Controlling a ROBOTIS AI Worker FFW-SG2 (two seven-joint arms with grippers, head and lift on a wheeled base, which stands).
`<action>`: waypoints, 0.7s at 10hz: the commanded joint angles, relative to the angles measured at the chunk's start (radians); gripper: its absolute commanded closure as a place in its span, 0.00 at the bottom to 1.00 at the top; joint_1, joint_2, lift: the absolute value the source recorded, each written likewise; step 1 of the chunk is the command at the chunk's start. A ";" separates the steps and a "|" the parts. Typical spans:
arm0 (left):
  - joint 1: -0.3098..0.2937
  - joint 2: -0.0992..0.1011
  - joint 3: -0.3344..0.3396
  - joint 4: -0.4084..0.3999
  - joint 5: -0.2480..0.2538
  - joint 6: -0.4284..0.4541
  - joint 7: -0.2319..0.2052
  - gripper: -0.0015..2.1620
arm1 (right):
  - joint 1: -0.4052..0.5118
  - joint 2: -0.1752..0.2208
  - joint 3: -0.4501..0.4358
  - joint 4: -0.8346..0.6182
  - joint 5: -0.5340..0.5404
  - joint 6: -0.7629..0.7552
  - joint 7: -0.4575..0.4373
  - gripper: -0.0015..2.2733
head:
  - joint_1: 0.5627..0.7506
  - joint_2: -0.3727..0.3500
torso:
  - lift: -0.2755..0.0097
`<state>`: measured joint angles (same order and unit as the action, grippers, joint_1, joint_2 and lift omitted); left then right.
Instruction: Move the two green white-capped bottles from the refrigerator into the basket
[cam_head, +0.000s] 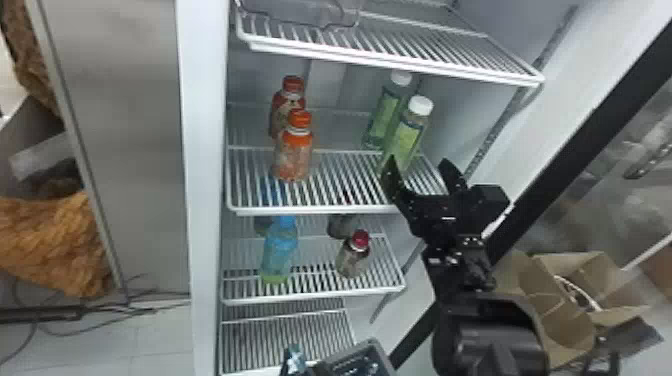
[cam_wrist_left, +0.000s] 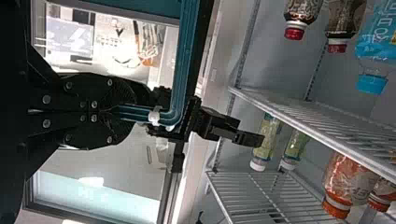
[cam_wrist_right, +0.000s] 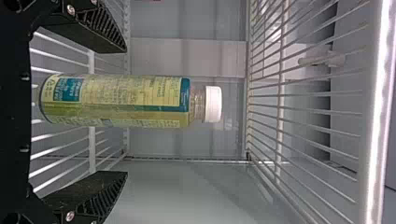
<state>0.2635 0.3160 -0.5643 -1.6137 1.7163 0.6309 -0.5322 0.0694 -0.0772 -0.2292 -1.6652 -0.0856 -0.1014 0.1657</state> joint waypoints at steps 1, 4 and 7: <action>-0.001 0.000 0.000 0.000 -0.001 0.000 0.000 0.56 | -0.050 -0.001 0.002 0.061 0.002 -0.014 0.000 0.05 | 0.70 0.03 | 0.95; -0.003 0.000 -0.002 0.000 0.003 0.000 0.000 0.56 | -0.128 -0.004 0.008 0.157 0.026 -0.041 0.000 0.05 | 0.70 0.03 | 0.95; -0.003 0.000 0.000 0.000 0.005 0.000 0.000 0.56 | -0.173 -0.007 0.026 0.211 0.008 -0.051 -0.011 0.11 | 0.70 0.03 | 0.95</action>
<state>0.2601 0.3160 -0.5645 -1.6137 1.7198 0.6307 -0.5322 -0.0958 -0.0838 -0.2117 -1.4636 -0.0689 -0.1516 0.1558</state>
